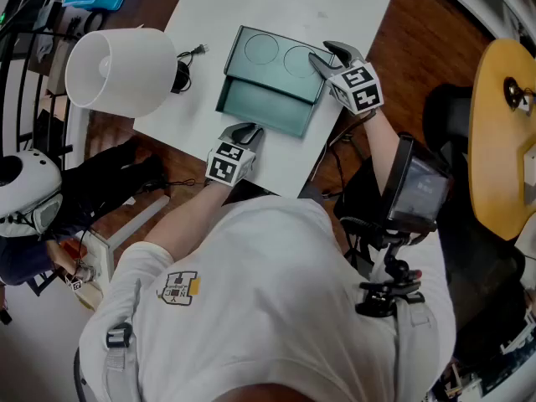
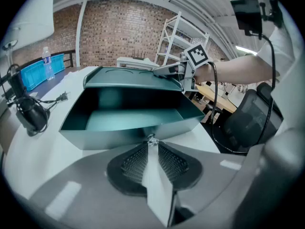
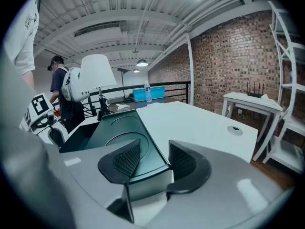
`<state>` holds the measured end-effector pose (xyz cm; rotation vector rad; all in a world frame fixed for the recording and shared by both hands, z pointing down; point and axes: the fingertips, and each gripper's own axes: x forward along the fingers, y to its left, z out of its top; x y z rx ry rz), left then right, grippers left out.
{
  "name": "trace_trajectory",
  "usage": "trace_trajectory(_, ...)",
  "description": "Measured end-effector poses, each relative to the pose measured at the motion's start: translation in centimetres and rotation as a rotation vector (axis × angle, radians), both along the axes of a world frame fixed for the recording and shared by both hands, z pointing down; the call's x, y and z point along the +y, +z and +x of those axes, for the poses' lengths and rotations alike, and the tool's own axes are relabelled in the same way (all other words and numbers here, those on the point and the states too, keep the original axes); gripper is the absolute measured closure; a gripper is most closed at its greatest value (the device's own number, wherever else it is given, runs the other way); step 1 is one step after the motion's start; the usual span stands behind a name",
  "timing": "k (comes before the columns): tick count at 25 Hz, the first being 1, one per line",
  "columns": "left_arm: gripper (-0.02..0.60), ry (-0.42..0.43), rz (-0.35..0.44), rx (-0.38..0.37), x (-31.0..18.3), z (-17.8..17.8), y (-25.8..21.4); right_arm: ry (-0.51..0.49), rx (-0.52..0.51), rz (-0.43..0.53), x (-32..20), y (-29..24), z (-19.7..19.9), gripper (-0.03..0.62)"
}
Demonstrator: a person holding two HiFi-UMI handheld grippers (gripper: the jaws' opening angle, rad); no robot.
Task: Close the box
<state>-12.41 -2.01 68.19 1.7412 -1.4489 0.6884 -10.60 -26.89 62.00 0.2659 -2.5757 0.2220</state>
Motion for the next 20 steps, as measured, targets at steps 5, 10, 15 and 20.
trace_trajectory(5, 0.514, -0.004, 0.014, 0.002, -3.3, -0.6, -0.1, -0.006, -0.009, -0.018, 0.3, 0.1, -0.2, 0.411)
trace_trajectory(10, 0.514, 0.009, 0.016, 0.008, -6.8, -1.4, 0.4, 0.004, -0.02, -0.029, 0.1, 0.2, -0.1, 0.413)
trace_trajectory(15, 0.514, 0.025, 0.005, 0.007, -9.2, -2.0, 0.1, 0.008, -0.012, -0.035, 0.1, 0.7, 0.0, 0.411)
trace_trajectory(20, 0.514, 0.05, 0.032, 0.036, -10.1, -1.6, -0.1, 0.032, -0.03, -0.045, -0.8, 0.4, 0.1, 0.41)
